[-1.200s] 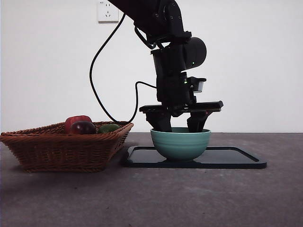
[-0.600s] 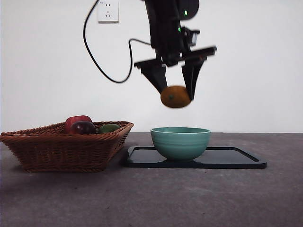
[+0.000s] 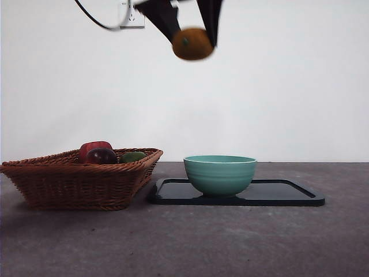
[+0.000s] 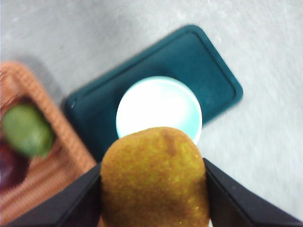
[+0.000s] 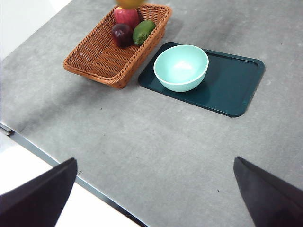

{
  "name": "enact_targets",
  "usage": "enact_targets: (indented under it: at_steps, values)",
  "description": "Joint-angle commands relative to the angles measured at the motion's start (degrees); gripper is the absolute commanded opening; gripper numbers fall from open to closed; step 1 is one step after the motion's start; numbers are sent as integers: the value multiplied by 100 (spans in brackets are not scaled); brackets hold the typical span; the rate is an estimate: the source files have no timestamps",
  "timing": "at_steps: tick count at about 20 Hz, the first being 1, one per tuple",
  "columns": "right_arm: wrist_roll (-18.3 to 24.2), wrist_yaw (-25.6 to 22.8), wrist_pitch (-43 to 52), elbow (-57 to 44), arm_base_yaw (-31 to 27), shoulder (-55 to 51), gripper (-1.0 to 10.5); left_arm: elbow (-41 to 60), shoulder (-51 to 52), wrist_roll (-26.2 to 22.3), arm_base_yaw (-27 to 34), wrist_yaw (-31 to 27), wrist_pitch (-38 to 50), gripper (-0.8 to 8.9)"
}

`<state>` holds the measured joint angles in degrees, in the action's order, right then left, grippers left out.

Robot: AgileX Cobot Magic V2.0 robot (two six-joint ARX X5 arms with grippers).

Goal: Pick up the wifruite, put it on the bowl, pick up the plate, put it on desk

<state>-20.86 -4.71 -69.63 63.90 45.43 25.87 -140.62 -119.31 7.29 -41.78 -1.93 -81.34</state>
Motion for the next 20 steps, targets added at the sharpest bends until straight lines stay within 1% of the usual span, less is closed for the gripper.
enact_targets:
  at_steps: [1, 4, 8, 11, 14, 17, 20]
  values:
    - [52, -22, 59, 61, 59, 11, 561, 625, 531, -101, 7, 7, -264, 240]
    - [52, -22, 59, 61, 59, 11, 561, 1532, 1364, -122, 142, 4, -264, 240]
    - [46, -17, 61, 61, 59, 11, 561, 2492, 2321, -70, 422, 2, -264, 240]
    - [48, -17, 59, 61, 59, 11, 561, 3156, 2804, 79, 752, 2, -262, 240]
    - [46, -17, 61, 61, 59, 11, 561, 3884, 3034, 138, 1043, -2, -208, 240]
    - [46, -17, 61, 61, 59, 11, 561, 4588, 3047, 181, 1191, -4, 404, 240]
    - [37, -17, 59, 61, 59, 11, 561, 5316, 3036, 295, 1270, -4, 1493, 240]
